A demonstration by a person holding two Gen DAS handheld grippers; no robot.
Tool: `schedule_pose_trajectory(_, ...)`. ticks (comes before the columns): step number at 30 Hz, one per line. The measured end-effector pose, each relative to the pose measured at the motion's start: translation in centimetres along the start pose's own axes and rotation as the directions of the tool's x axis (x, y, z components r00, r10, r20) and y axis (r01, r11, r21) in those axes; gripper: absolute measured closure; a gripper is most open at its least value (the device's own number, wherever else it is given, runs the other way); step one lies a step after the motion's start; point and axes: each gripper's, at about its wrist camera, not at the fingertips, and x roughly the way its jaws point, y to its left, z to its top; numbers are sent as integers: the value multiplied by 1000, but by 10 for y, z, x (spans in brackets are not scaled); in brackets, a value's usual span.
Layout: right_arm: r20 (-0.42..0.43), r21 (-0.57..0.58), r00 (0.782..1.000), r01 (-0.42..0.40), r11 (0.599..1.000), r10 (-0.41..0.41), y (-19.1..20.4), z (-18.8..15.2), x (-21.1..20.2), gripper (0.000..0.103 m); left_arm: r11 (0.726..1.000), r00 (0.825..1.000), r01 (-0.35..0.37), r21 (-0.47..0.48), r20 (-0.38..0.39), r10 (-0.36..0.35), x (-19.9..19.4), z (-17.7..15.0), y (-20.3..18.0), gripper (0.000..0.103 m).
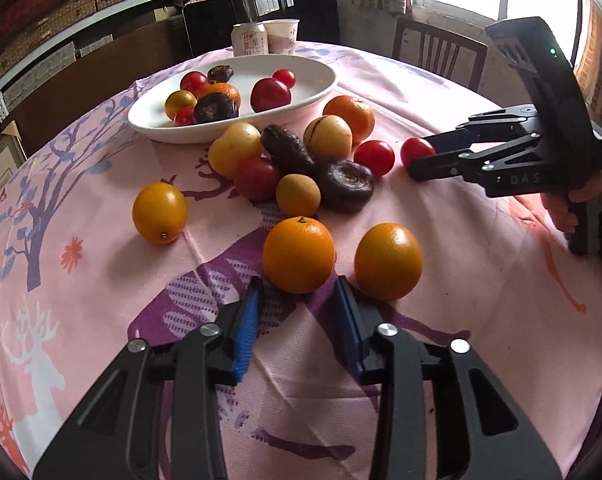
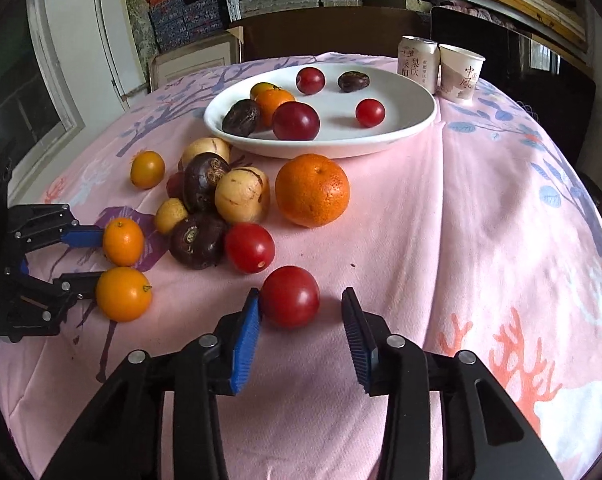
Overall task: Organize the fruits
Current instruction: 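Grasp an orange with the left tool while the right tool grasps a red tomato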
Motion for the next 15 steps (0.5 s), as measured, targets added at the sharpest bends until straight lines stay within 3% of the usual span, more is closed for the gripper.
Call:
schedule_pose_trajectory(1, 1, 3, 1000, -1, 1000, 1, 1, 0, 0, 75, 1000, 1000, -5, 8, 2, 5, 0, 0, -2, 76)
schedule_pose_trajectory(6, 60, 10, 998, 20, 1000, -20, 0, 0, -14, 75, 1000, 1000, -20, 14, 13, 20, -3, 4, -6, 80)
schedule_pose_trajectory(9, 142, 8, 989, 37, 999, -38, -3, 6, -37, 75, 1000, 999, -9, -27, 39, 10, -16, 13, 7, 96)
schedule_pose_trajectory(12, 165, 8, 984, 62, 998, -62, -8, 18, -54, 75, 998, 993, -14, -62, 119, 22, -36, 26, 21, 97)
schedule_pose_trajectory(15, 179, 9, 980, 86, 996, -86, -11, 24, -60, 75, 997, 994, -14, -71, 106, 21, -35, 29, 25, 96)
